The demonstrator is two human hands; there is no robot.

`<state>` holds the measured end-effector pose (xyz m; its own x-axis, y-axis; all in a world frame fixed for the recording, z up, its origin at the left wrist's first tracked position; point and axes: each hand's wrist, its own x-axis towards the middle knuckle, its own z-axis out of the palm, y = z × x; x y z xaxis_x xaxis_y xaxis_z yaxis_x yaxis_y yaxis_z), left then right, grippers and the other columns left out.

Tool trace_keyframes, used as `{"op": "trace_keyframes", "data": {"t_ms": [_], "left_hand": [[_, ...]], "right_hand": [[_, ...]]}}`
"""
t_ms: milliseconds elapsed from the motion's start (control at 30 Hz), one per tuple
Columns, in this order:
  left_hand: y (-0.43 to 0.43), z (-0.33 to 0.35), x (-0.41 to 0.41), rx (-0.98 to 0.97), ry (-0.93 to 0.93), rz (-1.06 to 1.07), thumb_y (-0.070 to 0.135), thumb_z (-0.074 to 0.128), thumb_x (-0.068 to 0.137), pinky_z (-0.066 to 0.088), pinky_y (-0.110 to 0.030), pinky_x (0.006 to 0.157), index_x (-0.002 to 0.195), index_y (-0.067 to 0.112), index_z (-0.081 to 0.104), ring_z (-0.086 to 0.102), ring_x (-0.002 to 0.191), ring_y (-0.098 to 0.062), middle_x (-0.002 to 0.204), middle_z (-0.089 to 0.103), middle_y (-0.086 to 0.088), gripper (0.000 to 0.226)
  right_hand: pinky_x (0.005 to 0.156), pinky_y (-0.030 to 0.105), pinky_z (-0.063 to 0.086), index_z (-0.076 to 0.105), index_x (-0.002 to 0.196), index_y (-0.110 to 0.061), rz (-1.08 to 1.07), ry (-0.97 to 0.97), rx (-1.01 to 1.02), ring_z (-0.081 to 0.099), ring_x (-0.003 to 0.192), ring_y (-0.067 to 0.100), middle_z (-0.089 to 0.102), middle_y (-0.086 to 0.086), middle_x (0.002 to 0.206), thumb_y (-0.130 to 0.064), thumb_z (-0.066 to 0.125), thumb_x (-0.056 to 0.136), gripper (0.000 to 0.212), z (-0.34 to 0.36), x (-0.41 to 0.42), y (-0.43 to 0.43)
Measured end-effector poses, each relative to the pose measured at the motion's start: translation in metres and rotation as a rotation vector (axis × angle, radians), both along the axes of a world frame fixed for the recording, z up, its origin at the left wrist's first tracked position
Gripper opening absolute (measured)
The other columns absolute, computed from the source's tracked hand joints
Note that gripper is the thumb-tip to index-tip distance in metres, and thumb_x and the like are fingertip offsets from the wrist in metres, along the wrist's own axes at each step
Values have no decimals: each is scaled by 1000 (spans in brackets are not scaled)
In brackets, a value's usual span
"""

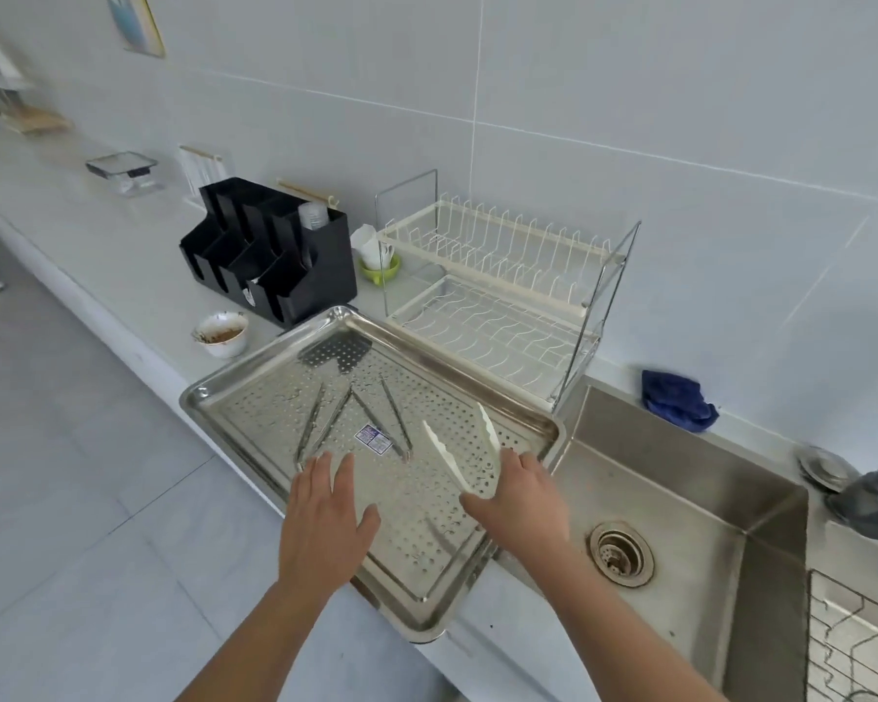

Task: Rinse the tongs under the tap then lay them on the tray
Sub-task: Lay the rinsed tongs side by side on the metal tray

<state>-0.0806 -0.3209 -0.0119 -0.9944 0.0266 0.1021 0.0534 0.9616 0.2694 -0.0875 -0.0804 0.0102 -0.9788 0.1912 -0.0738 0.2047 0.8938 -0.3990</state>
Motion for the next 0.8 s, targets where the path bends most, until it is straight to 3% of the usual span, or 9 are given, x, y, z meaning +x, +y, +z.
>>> {"op": "trace_keyframes", "data": {"t_ms": [200,367,600,800], "left_hand": [[-14,-16,-63,-41,-56,54,46,50,97,16,-46,125,159,12,25,19,151,-37,161,28,-21,75],[-23,-26,-102,-68,-114,81,42,51,96,21,-47,123,156,10,29,24,148,-38,159,29,-22,72],[-35,-34,-146,-127,-204,50,42,47,97,25,-46,122,156,12,26,24,148,-38,158,29,-22,69],[-57,-40,-181,-130,-247,28,45,51,95,48,-46,100,150,16,31,40,131,-30,146,40,-12,65]], "right_hand": [[67,30,41,50,128,-22,16,-74,-33,45,102,15,45,-6,110,-62,65,79,65,-31,-72,-13],[74,31,46,49,134,-19,6,-148,-34,52,119,21,53,1,131,-61,65,82,68,-58,-111,-18],[80,32,52,43,138,-18,-44,-209,-32,49,124,22,49,2,135,-57,67,86,70,-80,-128,-31],[88,34,56,35,144,-19,-167,-210,-19,49,123,22,47,1,137,-62,72,82,84,-87,-131,-52]]}}
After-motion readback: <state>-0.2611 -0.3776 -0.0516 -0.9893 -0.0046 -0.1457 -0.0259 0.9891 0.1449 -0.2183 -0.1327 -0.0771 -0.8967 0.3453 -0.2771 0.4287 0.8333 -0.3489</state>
